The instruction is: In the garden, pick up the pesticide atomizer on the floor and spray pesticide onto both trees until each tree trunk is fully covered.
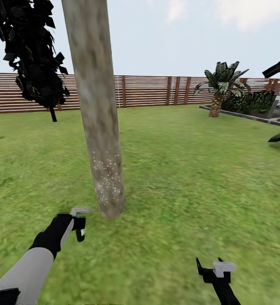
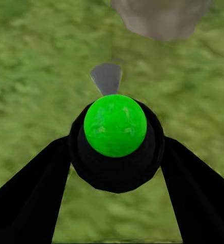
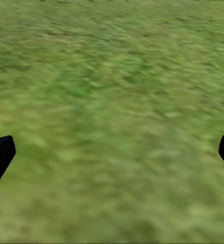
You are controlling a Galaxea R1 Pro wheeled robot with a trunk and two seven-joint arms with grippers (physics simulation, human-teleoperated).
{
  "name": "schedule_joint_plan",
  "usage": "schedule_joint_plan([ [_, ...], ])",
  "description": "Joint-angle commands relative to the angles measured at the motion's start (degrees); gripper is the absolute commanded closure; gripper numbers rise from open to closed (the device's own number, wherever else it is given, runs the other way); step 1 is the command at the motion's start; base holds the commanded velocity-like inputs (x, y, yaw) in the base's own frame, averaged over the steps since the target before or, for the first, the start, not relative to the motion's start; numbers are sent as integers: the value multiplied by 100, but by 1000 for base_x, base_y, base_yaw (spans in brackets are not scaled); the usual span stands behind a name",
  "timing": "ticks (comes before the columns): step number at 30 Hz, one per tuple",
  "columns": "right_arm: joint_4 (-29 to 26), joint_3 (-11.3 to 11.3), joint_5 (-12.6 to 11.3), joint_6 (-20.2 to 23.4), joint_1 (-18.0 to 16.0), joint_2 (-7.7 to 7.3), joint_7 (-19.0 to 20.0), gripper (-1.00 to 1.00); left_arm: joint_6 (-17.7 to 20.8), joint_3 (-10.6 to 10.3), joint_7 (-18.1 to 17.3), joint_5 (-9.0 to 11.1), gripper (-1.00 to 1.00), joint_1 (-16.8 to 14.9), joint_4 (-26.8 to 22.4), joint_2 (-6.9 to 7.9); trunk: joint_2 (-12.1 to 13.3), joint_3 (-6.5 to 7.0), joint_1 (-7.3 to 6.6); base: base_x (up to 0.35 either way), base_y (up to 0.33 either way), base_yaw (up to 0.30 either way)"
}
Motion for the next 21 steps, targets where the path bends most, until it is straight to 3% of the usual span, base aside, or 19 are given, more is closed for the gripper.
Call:
schedule_joint_plan([
  [1,0,0,0,-3,0,0,0,-100,-99,13,62,13,100,-1,110,-4,0,0,0,0,0,242],
  [3,0,0,-6,0,0,0,0,-100,-346,24,123,5,100,-1,218,4,0,0,0,0,0,94],
  [9,0,0,0,2,0,0,0,-100,-575,26,123,-18,100,29,378,26,0,0,0,0,-166,11],
  [21,-8,0,-8,0,0,0,0,-100,-598,19,135,-34,100,104,364,22,0,0,0,0,-269,0],
])
